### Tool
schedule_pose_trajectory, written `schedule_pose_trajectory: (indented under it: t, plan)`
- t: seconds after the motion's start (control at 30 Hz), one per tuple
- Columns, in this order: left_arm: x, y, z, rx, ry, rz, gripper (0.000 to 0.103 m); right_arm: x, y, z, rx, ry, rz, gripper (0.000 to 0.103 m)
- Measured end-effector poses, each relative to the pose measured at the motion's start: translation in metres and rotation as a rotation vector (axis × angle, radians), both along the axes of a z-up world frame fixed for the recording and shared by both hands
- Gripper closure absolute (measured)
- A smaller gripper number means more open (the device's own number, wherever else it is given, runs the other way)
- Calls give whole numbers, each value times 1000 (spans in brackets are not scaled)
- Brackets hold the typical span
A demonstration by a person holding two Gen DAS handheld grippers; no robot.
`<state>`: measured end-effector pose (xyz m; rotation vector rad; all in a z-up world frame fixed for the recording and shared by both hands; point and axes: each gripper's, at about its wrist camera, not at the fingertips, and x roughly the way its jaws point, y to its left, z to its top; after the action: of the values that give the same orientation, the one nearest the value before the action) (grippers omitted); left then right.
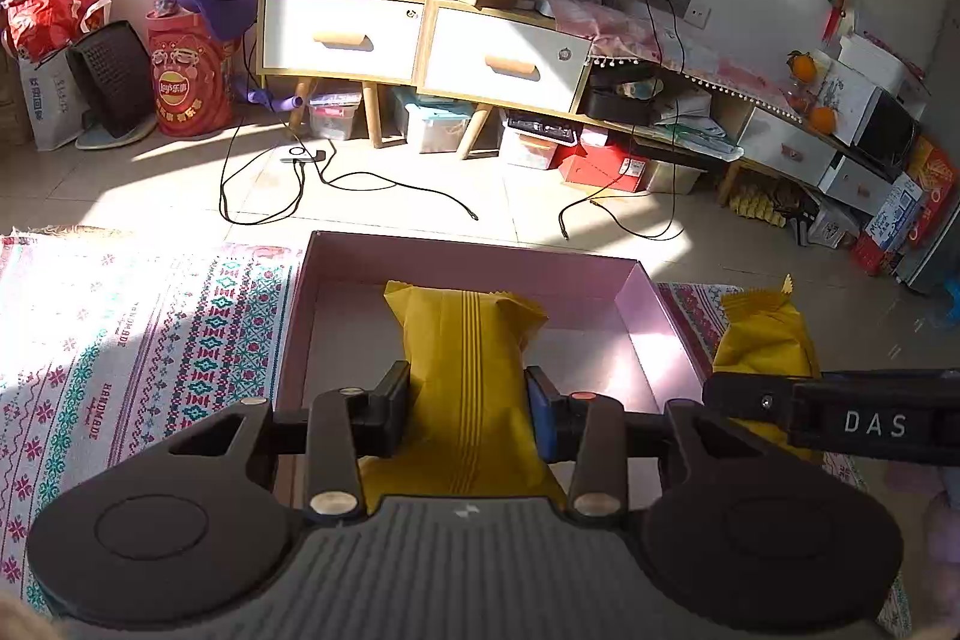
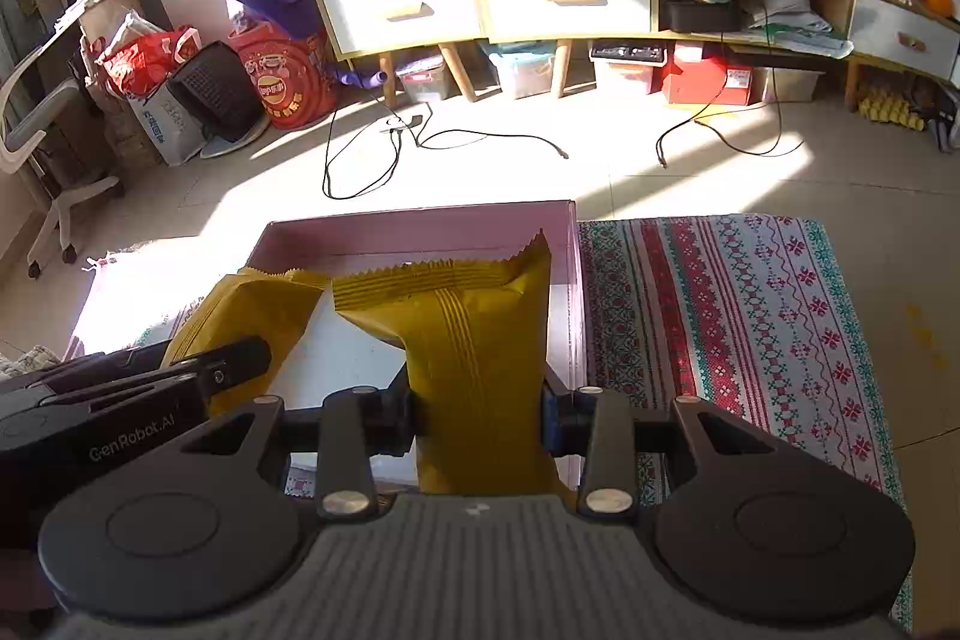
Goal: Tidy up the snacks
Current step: 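Carry both held yellow bags over the pink box with both tools, then open both tools to drop the yellow bags into the box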
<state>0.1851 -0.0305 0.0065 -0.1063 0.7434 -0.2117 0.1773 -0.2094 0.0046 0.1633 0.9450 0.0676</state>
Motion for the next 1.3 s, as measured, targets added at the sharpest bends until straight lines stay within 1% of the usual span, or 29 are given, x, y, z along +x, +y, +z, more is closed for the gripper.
schedule_pose_trajectory:
  t: [0.13,0.2,0.33,0.5,0.63,0.73,0.77,0.8,0.9,0.93,1.0,1.07,1.13,1.2,1.3]
  plan:
    - [4,-3,-11,43,-14,-14,57,14,3,-7,-10,-25,-2,69]
    - [6,-3,-14,50,-10,-22,57,21,5,-11,-13,-20,-4,69]
    - [12,-5,-19,88,-10,-38,57,31,14,-20,-33,0,-6,68]
    - [15,0,-24,88,-3,-36,57,34,22,-28,-57,22,3,68]
    - [16,0,-25,93,10,-38,57,32,24,-27,-64,31,7,67]
    - [15,0,-23,86,7,-55,54,31,24,-23,-65,35,11,56]
    - [14,0,-21,86,5,-56,47,31,25,-22,-68,30,11,50]
    - [14,0,-19,86,4,-57,38,28,25,-19,-74,19,14,44]
    - [11,0,-15,78,0,-64,26,25,27,-13,-101,1,21,34]
    - [10,-1,-14,81,2,-69,24,23,27,-10,-104,-3,24,32]
    - [7,-2,-10,89,2,-79,19,20,27,-5,-104,-6,23,24]
    - [3,-3,-7,96,3,-87,16,15,25,0,-104,-12,18,19]
    - [-1,-2,-3,97,7,-95,14,10,23,5,-104,-18,17,16]
    - [-5,0,0,97,11,-97,11,5,22,8,-104,-20,17,10]
    - [-14,5,6,93,15,-98,8,-5,20,13,-107,-24,18,6]
